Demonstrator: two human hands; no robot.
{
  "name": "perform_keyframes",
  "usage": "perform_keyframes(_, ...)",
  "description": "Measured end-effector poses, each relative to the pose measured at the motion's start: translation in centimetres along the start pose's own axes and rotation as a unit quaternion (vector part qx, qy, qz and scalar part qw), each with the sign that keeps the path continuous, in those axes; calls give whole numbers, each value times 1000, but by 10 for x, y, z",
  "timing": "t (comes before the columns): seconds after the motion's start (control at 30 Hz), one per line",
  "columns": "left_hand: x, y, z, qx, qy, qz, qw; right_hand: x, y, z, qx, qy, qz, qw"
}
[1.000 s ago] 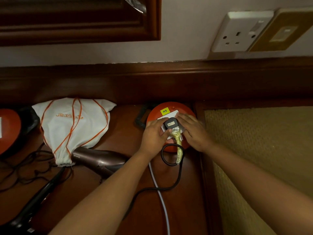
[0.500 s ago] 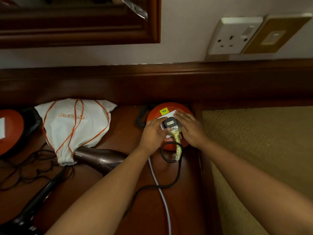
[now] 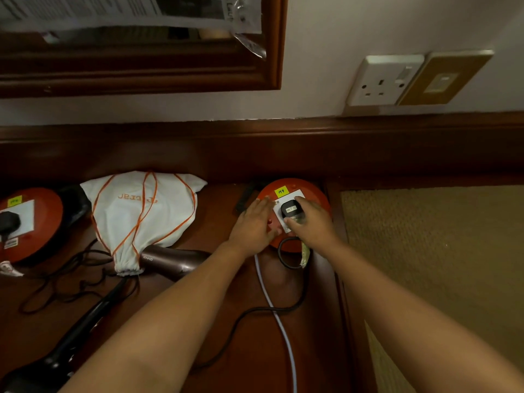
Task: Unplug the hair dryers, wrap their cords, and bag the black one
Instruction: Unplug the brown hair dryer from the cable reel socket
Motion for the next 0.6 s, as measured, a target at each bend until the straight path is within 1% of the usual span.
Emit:
perform_keyframes(0.1, 1, 4, -4, 11, 12, -11, 1000, 1, 1, -6, -39, -16, -9, 999)
perform_keyframes(0.3, 0, 6, -7, -8, 9, -17, 1000, 5, 5, -11, -122, -38, -35, 991)
perform_keyframes(0.6, 1, 9, -11, -36, 4, -18, 999, 5, 3, -2, -138, -107, -82, 981)
Point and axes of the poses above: each hand's wrist, its own x-axis towards the middle knuckle, its own z-axis out of the back of the hand, y = z × x, the point moved 10 cm from there along x, towards the middle knuckle, and after that the axes turned 8 degrees about -z, right-handed, at the moved point
